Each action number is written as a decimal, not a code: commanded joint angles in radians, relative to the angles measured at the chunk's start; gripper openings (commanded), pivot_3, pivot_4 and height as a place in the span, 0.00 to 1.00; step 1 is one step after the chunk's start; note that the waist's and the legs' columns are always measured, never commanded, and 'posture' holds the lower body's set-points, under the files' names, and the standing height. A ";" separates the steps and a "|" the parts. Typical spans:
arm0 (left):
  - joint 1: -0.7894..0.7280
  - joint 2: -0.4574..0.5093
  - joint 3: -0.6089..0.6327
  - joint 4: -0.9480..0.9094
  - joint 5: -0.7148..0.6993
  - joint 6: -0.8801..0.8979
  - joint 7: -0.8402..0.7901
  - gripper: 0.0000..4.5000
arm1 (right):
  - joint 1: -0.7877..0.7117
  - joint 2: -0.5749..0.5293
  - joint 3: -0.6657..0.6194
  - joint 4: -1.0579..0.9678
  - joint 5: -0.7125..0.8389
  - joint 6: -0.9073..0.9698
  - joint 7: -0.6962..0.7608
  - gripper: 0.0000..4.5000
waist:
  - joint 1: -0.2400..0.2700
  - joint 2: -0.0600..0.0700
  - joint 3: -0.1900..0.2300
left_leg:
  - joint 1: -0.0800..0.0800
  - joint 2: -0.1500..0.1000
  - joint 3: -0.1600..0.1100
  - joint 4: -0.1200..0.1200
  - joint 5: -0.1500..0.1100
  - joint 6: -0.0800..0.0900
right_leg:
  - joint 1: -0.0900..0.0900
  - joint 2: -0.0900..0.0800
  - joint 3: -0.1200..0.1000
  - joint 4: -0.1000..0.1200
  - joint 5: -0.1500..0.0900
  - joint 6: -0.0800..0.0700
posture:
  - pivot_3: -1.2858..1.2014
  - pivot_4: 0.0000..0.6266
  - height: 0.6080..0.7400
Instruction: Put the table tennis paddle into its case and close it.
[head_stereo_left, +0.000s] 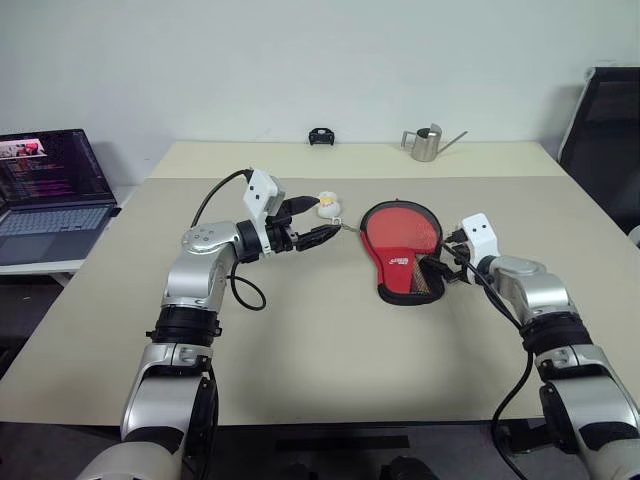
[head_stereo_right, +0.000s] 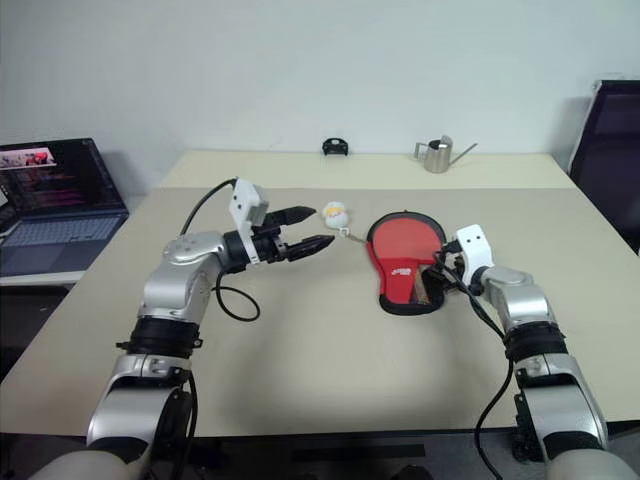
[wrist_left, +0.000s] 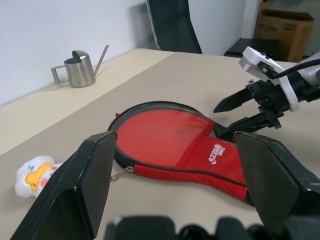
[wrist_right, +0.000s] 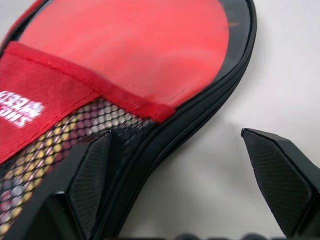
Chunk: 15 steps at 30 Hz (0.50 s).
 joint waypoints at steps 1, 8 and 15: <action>-0.006 0.020 -0.003 -0.064 -0.035 0.007 -0.020 0.91 | -0.042 0.018 0.015 0.077 -0.028 -0.011 0.025 0.99 | -0.004 0.000 0.000 | 0.000 0.000 0.000 0.000 0.000 0.000 | 0.000 0.000 0.000 0.000 0.000 0.000 | 0.52 0.24 1.00; 0.017 0.047 -0.011 -0.099 -0.051 0.023 -0.032 0.91 | -0.091 0.045 0.030 0.206 -0.066 -0.016 0.077 0.99 | -0.021 0.000 -0.001 | 0.002 0.000 0.000 0.000 0.000 0.000 | 0.001 0.000 0.000 0.001 0.000 0.000 | 0.52 0.24 1.00; 0.037 0.068 -0.009 -0.120 -0.056 0.030 -0.028 0.91 | -0.111 0.071 0.033 0.271 -0.064 0.023 0.145 0.80 | -0.025 -0.001 -0.003 | 0.002 0.001 0.000 0.000 0.000 0.000 | 0.001 0.000 0.000 0.001 0.000 0.000 | 0.52 0.24 1.00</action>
